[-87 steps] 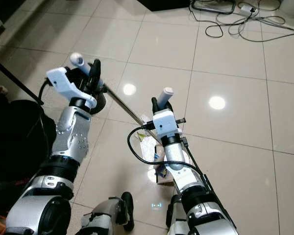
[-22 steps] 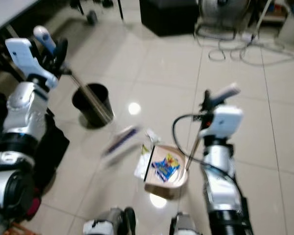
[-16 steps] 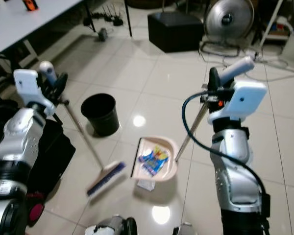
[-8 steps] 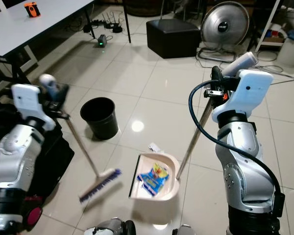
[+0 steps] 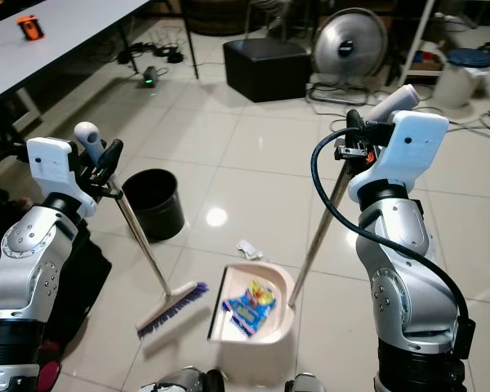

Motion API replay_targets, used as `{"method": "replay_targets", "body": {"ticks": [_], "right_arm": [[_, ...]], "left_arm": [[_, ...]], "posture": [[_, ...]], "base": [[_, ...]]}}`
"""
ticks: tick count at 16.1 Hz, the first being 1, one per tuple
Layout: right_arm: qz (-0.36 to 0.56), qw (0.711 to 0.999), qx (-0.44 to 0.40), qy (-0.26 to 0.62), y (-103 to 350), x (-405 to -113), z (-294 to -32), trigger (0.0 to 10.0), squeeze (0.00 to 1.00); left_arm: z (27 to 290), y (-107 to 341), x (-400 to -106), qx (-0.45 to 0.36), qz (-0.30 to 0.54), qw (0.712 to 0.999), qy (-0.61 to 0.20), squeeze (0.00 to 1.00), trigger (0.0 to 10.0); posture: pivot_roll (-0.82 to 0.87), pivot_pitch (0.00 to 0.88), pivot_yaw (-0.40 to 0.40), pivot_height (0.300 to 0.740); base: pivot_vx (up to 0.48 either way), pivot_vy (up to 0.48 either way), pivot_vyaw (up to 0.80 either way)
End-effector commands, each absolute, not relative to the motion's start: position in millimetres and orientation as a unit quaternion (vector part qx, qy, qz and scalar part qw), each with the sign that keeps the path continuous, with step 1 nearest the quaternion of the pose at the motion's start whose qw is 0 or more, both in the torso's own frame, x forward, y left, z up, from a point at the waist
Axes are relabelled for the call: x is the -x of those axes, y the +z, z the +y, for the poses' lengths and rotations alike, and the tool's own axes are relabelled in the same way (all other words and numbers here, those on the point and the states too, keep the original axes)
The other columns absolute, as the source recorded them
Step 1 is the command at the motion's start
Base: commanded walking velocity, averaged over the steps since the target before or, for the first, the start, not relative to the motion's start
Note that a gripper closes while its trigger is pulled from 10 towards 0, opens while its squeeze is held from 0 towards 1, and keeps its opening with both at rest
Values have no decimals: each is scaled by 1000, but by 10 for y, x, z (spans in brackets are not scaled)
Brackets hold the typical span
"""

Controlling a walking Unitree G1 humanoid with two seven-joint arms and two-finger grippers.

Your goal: Sweep floor

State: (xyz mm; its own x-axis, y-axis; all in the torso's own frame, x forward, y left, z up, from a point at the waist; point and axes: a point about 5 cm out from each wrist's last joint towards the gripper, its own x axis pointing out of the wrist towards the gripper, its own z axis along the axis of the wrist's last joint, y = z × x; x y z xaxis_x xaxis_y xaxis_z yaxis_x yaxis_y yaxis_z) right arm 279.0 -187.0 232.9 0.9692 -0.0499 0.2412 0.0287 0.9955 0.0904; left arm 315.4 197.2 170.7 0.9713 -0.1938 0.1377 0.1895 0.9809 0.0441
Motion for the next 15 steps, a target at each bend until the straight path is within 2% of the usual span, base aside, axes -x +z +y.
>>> {"method": "replay_targets", "body": {"ticks": [1, 15], "right_arm": [[-147, 988, -54, -12, 2453, -2758, -1839, 10000, 0], [-138, 987, -74, -24, 2384, -2758, -1814, 10000, 0]], "left_arm": [[1958, 1802, -3134, -22, -88, 991, -95, 0, 10000], [1901, 1823, -3127, -33, -77, 991, -107, 0, 10000]], "posture": [[-45, 0, 124, 740], [-2, 0, 139, 740]], "base": [[0, 274, 0], [0, 275, 0]]}}
